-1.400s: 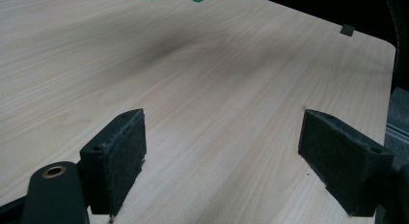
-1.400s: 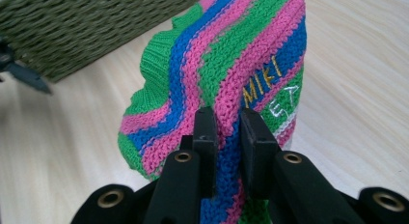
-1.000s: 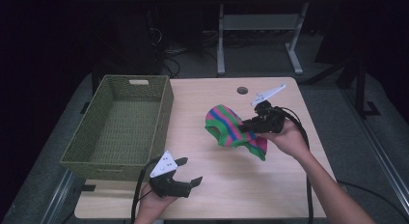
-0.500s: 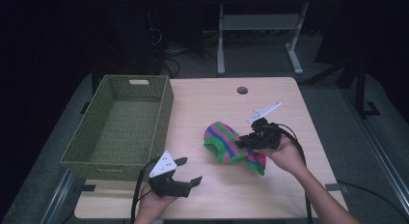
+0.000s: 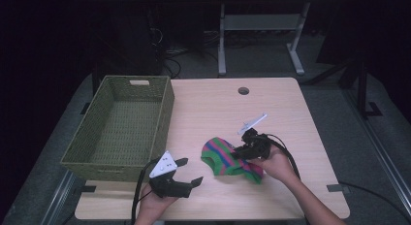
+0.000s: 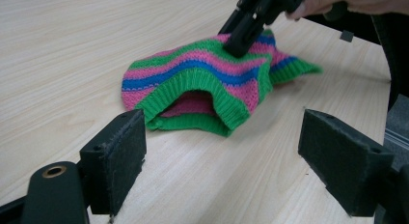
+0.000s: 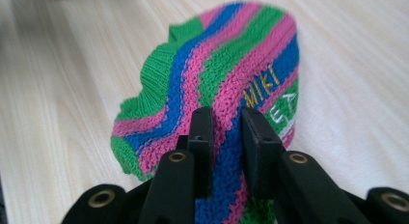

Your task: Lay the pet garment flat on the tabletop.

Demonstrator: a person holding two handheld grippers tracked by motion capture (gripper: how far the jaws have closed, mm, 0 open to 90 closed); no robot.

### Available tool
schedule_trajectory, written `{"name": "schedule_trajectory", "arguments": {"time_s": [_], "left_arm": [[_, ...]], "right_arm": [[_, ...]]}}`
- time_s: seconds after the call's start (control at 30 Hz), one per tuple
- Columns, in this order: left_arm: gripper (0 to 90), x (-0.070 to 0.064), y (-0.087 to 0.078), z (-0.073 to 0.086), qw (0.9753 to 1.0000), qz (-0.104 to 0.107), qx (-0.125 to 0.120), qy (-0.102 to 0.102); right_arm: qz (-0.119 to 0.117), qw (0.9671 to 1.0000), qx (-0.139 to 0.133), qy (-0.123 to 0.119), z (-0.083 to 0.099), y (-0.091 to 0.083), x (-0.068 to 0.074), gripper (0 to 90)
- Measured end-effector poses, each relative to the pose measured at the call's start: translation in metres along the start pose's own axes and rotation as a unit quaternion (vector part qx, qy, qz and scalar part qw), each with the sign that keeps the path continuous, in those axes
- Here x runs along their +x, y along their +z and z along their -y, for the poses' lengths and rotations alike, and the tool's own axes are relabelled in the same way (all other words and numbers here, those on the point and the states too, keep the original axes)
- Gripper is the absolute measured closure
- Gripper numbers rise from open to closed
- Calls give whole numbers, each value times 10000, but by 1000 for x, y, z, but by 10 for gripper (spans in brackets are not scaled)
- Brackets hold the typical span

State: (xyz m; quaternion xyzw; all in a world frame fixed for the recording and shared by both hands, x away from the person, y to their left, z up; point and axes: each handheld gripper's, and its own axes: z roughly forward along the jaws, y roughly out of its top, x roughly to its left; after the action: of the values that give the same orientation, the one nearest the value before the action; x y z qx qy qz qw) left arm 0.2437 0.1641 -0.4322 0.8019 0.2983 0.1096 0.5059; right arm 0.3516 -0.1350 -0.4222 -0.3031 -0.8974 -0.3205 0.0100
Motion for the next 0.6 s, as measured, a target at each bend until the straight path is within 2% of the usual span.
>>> {"name": "schedule_trajectory", "arguments": {"time_s": [0.23, 0.37, 0.47, 0.6], "left_arm": [[168, 0, 1, 0, 10000, 0, 4, 53], [168, 0, 0, 0, 10000, 3, 1, 50], [168, 0, 0, 0, 10000, 6, 8, 38], [168, 0, 1, 0, 10000, 4, 14, 36]], "right_arm": [[-5, 9998, 187, 37, 7, 14, 3, 649], [20, 9992, 402, -49, 10, 21, 4, 583], [-83, 9994, 310, -111, 9, 17, 5, 538], [-87, 9994, 207, -272, 3, 6, 12, 490]]}}
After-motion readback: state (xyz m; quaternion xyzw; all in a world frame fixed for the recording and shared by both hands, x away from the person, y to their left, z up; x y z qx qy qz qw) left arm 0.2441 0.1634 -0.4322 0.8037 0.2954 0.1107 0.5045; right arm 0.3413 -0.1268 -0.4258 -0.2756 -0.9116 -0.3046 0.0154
